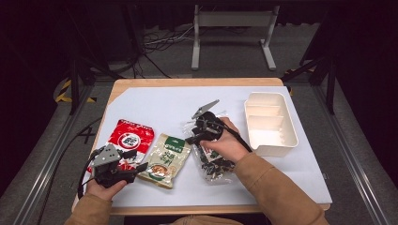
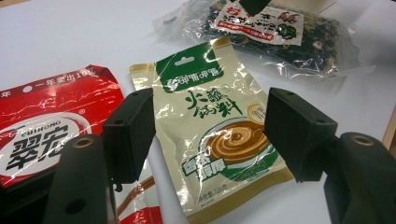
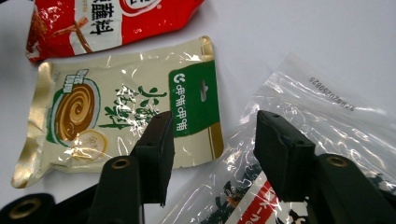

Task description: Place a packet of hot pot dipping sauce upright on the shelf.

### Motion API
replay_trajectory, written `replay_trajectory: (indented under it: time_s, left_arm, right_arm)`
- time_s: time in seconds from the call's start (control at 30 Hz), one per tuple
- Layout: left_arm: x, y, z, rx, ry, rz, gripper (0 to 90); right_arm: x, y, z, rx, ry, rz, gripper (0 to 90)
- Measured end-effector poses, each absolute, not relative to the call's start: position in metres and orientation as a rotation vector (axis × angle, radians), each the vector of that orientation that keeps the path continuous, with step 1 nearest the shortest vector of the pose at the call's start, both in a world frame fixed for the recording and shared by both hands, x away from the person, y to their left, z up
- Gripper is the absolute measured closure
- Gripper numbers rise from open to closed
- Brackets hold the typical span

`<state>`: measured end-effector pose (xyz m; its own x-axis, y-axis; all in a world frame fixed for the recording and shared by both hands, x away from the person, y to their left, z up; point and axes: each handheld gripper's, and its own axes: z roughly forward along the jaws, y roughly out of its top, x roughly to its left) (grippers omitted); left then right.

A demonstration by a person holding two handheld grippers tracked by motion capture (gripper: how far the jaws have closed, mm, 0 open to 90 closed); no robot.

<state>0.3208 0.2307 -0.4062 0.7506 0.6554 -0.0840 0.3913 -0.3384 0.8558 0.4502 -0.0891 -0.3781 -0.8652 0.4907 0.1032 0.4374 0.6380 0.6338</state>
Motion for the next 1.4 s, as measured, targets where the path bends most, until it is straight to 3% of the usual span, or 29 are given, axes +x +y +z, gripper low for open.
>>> replay_trajectory:
  time_s: [0.87,1.4]
  left_arm:
    - [0.321,0.230,-0.407,1.983,0.787,0.330,34.0]
    - [0.321,0.229,-0.407,1.987,0.777,0.331,33.9]
  right_arm:
    - [0.463,-0.069,-0.411,0.853,2.926,0.982,46.0]
    - [0.448,-0.055,-0.400,0.806,3.014,1.116,50.8]
